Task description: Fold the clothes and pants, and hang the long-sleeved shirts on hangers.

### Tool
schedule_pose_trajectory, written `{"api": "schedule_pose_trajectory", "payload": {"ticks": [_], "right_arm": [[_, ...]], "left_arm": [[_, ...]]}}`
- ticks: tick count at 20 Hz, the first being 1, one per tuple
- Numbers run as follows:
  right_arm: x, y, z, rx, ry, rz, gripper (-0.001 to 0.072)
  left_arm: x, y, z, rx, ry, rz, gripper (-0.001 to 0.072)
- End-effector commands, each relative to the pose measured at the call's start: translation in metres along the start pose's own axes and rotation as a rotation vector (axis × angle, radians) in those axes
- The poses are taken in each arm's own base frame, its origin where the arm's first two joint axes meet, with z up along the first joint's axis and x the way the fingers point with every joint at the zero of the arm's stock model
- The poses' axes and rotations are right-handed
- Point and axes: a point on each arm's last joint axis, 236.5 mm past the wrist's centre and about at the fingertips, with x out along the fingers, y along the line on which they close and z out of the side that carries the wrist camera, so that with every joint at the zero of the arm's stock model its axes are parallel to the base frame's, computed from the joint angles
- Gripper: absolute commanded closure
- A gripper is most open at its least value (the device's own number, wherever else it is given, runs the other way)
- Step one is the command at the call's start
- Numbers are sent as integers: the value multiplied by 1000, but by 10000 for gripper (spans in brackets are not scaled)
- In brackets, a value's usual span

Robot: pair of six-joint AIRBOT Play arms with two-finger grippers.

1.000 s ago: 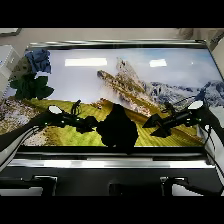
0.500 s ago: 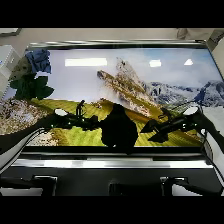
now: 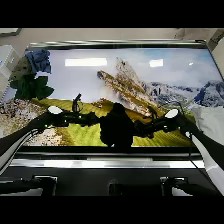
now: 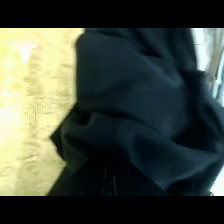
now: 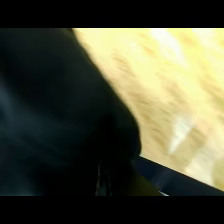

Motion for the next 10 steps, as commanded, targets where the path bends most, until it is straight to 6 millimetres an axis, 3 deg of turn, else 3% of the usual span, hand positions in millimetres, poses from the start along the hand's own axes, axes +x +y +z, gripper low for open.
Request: {"api": "schedule_pose_trajectory", "payload": {"ticks": [1, 3, 5, 7, 8, 10], "right_arm": [[-43, 39, 31, -147, -106, 21, 677], [-121, 88, 69, -317, -303, 7, 678], [-209, 149, 85, -500, -522, -7, 678], [-300, 225, 67, -733, -762, -7, 677], [-335, 256, 48, -816, -859, -4, 677], [-389, 303, 1, -946, -1019, 15, 676]], "left_arm": [[-32, -40, 28, 120, -103, -45, 683], [-77, -94, 60, 240, -231, -98, 683], [-141, -171, 84, 422, -391, -163, 683], [-215, -261, 81, 667, -560, -226, 683], [-251, -304, 70, 769, -637, -262, 683], [-309, -369, 36, 917, -757, -328, 683]]}}
